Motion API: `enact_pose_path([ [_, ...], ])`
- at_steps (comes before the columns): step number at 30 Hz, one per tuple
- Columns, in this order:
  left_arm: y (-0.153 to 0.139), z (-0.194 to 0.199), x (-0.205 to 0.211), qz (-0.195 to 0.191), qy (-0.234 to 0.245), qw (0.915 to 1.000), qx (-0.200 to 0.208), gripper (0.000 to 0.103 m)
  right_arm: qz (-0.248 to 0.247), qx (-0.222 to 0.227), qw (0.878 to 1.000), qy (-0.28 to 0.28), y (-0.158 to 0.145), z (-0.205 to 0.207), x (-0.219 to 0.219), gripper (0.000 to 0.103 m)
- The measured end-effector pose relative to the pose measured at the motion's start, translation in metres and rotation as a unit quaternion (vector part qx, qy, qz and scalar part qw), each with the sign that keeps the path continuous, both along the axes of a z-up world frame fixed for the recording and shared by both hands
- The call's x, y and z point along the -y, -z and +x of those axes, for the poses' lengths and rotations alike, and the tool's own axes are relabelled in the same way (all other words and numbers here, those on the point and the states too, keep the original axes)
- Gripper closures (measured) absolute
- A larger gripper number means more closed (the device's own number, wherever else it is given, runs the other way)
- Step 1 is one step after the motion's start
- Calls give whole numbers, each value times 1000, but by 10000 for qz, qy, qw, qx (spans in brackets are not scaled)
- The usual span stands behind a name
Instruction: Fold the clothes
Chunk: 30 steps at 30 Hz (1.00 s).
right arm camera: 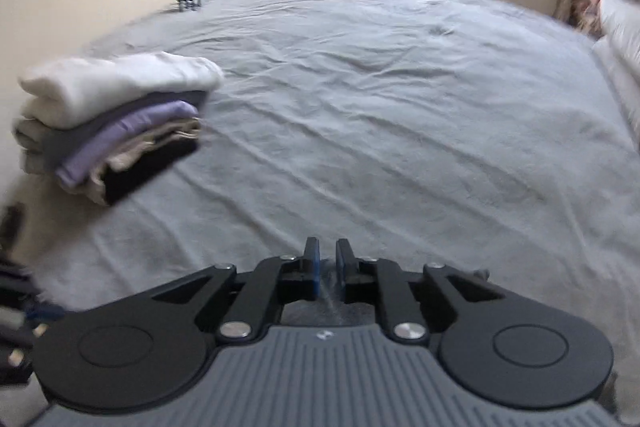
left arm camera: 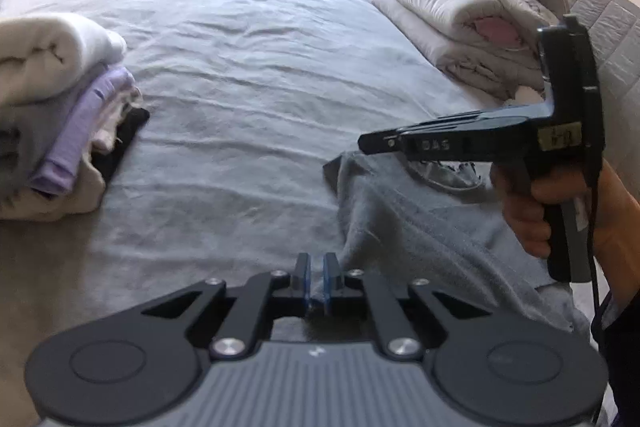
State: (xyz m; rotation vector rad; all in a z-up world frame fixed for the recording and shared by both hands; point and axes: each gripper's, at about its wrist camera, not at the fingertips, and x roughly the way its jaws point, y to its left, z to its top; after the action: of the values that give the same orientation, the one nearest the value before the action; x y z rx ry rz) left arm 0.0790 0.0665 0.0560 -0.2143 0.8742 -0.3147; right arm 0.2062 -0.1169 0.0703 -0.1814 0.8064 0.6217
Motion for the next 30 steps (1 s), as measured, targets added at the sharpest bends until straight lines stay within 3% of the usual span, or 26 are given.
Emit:
enact_pose_path([
  [3,11,6,12,90,-10,9999,-123,80,-306,-241,9992,-124,16,6,-13,87],
  [5,18,8,20,213,37,9996,-180,80,-519,-336,9979,-212,26,8,-22,87],
  [6,21,7,25,387,90,9990,-194,89,-587,-280,9975,-272,27,5,-24,88],
  [7,22,4,30,573,123,9982,-158,93,-647,-209,9971,-336,26,2,-24,97],
  [8,21,0,34,725,152,9972,-90,95,-614,-140,9974,-361,23,-1,-23,102],
  [10,20,-9,43,1028,208,9945,45,96,-252,42,9993,-268,9,-6,-13,102],
  [13,17,-27,59,1598,332,9859,381,96,215,177,9995,-169,-2,-10,0,102],
  [17,20,-41,77,2337,505,9685,692,96,-237,-41,9997,-22,20,-8,-3,102],
  [18,21,-43,79,2438,541,9656,730,96,-8,-119,9999,40,20,-9,4,102],
  [21,22,-44,78,2466,674,9644,677,96,1308,-314,9909,12,4,-24,36,102],
  [25,19,-43,74,2360,772,9671,549,95,399,-583,9975,-7,18,-29,32,100],
  [30,13,-38,61,1928,773,9773,417,92,384,-424,9983,-83,12,-29,31,91],
])
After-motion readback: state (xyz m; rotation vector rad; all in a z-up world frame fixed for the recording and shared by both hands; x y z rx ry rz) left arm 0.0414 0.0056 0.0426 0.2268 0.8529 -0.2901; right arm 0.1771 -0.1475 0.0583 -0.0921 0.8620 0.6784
